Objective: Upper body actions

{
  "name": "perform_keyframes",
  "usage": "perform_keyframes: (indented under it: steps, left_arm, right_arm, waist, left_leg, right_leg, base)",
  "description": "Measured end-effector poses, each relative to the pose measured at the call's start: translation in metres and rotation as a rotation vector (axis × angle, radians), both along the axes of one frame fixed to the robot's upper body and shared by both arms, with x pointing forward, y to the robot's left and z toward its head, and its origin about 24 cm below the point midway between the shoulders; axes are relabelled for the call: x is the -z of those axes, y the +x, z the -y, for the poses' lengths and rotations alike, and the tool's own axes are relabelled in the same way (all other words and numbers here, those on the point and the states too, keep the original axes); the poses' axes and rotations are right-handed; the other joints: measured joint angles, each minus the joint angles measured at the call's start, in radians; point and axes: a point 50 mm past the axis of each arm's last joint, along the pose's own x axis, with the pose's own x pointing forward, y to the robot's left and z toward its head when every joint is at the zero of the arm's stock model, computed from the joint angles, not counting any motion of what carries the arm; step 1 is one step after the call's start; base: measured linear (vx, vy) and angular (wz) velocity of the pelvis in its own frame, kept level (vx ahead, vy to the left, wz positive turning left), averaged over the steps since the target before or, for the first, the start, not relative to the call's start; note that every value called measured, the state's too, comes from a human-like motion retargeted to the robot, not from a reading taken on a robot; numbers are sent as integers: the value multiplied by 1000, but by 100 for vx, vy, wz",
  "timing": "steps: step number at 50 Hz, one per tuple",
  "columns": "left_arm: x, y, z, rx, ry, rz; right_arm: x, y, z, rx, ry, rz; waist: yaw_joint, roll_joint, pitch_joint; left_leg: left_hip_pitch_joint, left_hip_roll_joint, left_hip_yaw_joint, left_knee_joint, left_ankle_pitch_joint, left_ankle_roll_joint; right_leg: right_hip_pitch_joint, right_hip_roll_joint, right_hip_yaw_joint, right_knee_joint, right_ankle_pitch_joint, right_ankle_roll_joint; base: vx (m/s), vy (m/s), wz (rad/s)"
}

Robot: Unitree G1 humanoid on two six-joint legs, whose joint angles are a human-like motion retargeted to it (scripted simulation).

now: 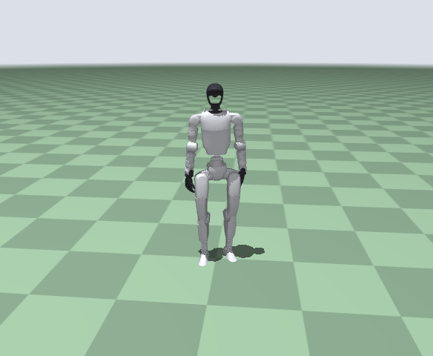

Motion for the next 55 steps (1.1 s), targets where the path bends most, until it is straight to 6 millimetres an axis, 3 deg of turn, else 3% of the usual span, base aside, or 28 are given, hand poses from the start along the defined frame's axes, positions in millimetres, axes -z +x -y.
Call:
perform_keyframes:
  steps: [55]
  left_arm:
    - [1, 10, 1, 92, 23, 12]
  right_arm:
    - [0, 6, 1, -41, 8, 7]
  waist:
    - [16, 6, 15]
  left_leg:
    - [1, 15, 16, 20, -4, -8]
  right_leg:
    - [-5, -1, 21, 13, 7, -2]
  base:
    - [0, 0, 0]
